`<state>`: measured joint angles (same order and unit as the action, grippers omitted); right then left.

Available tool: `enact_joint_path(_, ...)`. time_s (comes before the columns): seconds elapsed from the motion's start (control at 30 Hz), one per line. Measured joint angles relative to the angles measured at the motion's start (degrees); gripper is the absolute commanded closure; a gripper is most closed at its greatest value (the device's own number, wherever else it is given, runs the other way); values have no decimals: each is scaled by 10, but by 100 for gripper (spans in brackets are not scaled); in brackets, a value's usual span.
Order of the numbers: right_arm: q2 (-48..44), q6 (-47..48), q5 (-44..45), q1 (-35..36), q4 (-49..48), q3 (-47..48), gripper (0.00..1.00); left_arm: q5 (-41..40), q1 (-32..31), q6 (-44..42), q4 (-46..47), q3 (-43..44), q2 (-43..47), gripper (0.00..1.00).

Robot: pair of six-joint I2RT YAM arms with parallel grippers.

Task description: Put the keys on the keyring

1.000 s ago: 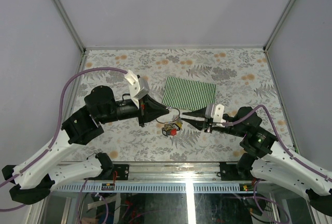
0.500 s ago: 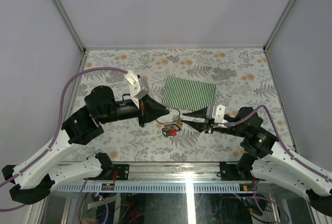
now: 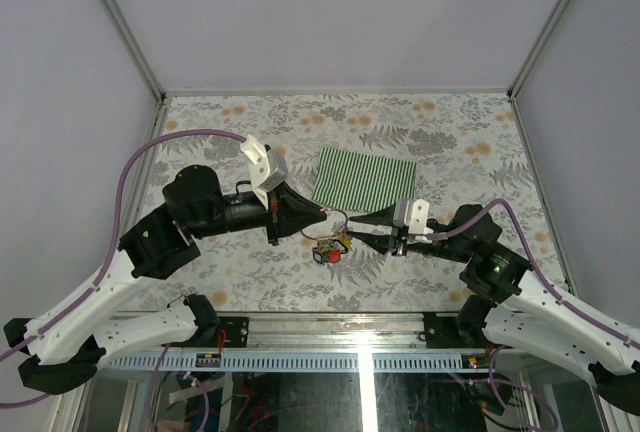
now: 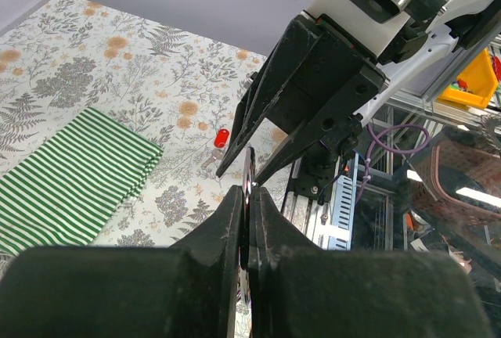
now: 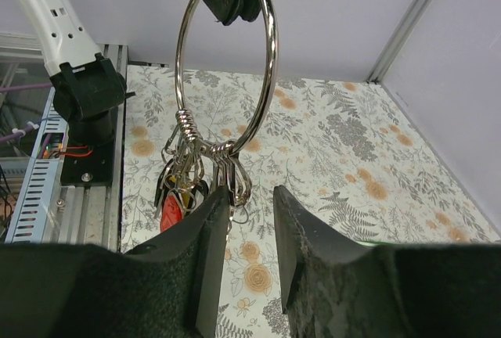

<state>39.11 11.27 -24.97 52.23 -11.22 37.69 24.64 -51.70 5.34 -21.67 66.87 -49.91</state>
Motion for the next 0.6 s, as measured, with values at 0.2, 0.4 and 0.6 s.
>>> enact_joint_path(0.2, 7, -3, 0, 0, -8, 0, 66, 0, 0, 0, 0, 0, 0, 100)
enact_joint_path(0.4, 9, -3, 10, 0, -20, 0, 70, 0, 0, 0, 2, 0, 0, 100)
enact_joint_path(0.6, -4, -1, 37, 0, -27, -5, 70, 0, 0, 0, 2, 0, -1, 100)
